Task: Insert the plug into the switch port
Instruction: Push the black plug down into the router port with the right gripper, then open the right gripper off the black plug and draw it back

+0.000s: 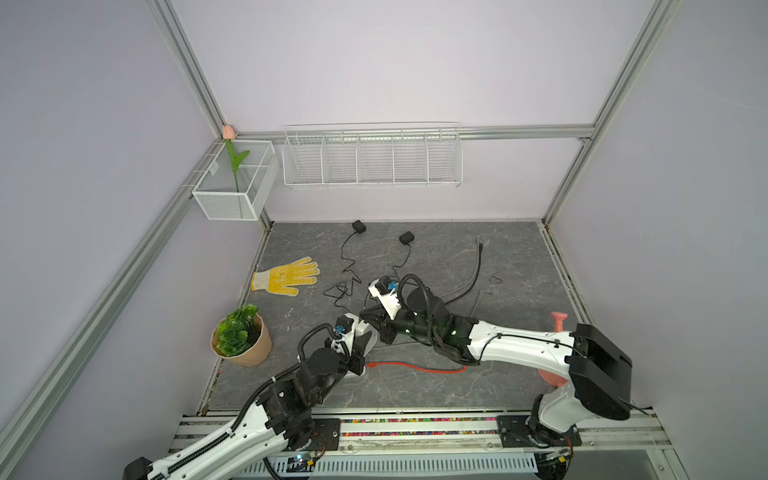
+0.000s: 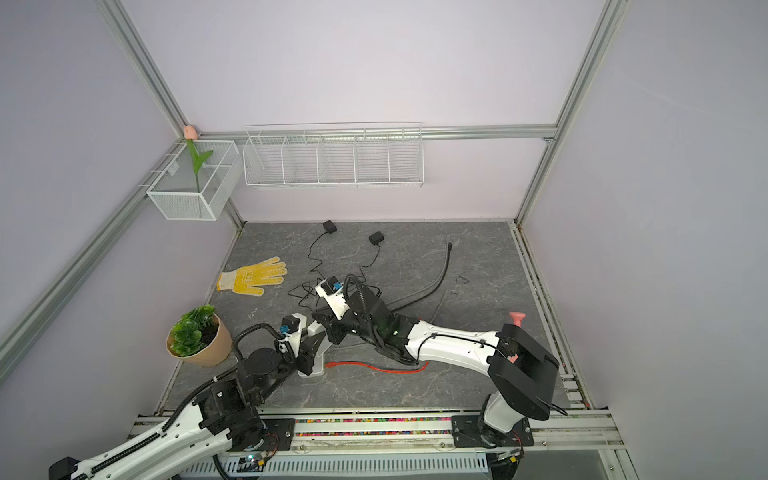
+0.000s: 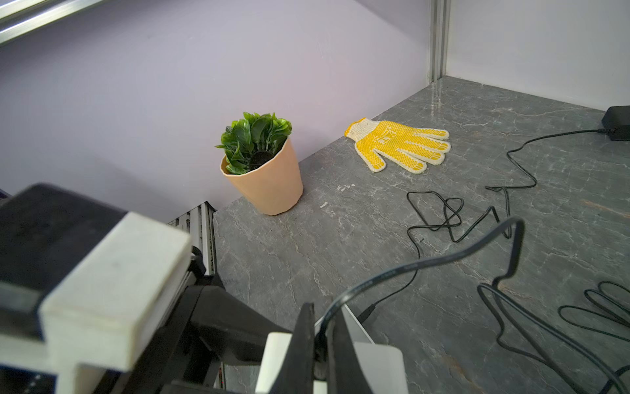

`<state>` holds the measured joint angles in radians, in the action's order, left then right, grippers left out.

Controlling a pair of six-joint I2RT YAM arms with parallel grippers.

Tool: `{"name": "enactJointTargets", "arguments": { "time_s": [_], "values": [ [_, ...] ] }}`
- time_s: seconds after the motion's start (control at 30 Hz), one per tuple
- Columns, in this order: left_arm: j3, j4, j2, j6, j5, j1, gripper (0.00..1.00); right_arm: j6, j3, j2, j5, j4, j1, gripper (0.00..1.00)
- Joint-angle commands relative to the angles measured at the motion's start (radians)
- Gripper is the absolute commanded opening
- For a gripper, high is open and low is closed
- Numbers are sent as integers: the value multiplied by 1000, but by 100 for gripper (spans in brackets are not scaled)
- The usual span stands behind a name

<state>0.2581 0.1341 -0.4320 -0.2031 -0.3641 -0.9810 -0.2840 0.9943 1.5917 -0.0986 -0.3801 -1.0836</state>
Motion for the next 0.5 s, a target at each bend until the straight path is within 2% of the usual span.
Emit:
{"name": "enactJointTargets", "arguments": {
  "time_s": [0.0, 0.47],
  "values": [
    [82, -262, 45, 26, -26, 2, 0, -4, -60, 64, -57, 187, -39, 7],
    [50, -325, 120, 37, -52, 2, 0, -32, -84, 67, -36, 155, -40, 7]
  ]
}}
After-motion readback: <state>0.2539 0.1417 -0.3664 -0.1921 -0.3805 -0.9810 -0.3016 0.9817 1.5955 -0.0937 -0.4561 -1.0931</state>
